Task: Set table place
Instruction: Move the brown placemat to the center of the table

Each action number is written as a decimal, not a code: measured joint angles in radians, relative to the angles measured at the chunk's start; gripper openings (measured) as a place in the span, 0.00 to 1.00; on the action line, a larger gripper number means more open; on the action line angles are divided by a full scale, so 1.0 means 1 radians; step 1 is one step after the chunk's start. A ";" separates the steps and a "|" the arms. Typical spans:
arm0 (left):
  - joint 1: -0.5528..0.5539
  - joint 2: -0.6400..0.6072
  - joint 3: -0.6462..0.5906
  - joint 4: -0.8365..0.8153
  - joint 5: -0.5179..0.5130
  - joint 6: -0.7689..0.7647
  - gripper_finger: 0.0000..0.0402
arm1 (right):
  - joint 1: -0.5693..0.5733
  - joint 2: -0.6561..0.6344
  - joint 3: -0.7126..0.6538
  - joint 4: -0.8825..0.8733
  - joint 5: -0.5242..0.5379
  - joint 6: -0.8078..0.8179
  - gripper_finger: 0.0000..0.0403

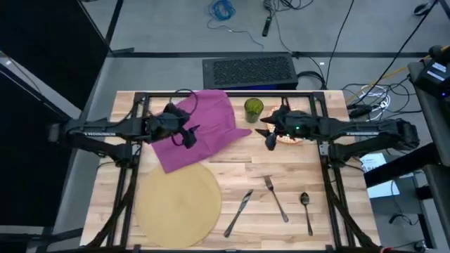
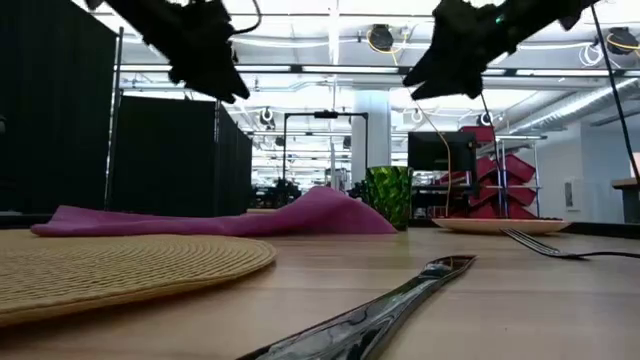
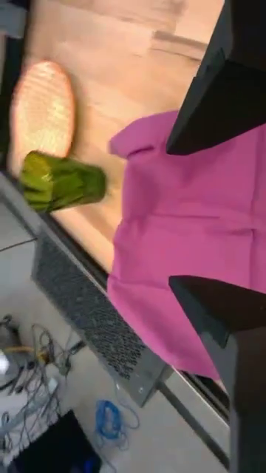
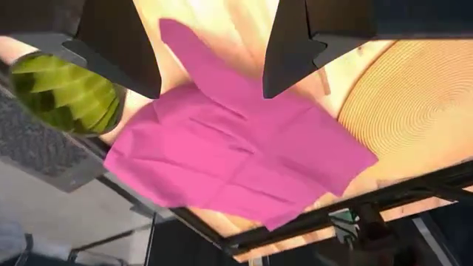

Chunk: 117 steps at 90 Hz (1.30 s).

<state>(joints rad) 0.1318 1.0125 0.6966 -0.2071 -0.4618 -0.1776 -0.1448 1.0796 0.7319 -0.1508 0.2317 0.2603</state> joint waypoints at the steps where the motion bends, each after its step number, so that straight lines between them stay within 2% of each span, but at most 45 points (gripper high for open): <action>1: 0.000 -0.004 -0.009 0.018 0.000 -0.001 0.66 | 0.000 0.004 0.000 -0.001 0.000 0.006 0.56; 14: 0.008 -0.001 -0.088 0.158 0.007 0.000 0.66 | 0.000 0.027 0.000 -0.037 0.007 0.063 0.56; 33: 0.044 0.112 -0.096 0.294 0.144 0.007 0.66 | 0.000 0.013 0.000 -0.075 0.044 0.069 0.56; 47: 0.048 0.176 -0.096 0.390 0.218 0.011 0.66 | -0.004 -0.025 0.000 -0.143 0.112 0.071 0.56; 58: 0.048 0.198 -0.078 0.349 0.239 0.024 0.66 | -0.020 -0.055 0.000 -0.178 0.137 0.100 0.56; 68: 0.038 0.198 -0.054 0.269 0.301 -0.001 0.66 | -0.021 -0.060 0.000 -0.185 0.135 0.117 0.56; 95: -0.071 0.198 -0.021 0.003 0.367 -0.053 0.66 | -0.019 -0.060 0.000 -0.173 0.126 0.118 0.56; 108: -0.121 0.198 -0.021 0.008 0.384 -0.080 0.66 | -0.015 -0.060 0.000 -0.146 0.100 0.123 0.56; 117: -0.149 0.201 -0.021 0.092 0.367 -0.099 0.66 | 0.004 -0.060 0.000 -0.145 0.106 0.140 0.56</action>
<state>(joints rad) -0.0171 1.2130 0.6751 -0.1148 -0.0947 -0.2769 -0.1405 1.0191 0.7319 -0.2959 0.3379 0.4004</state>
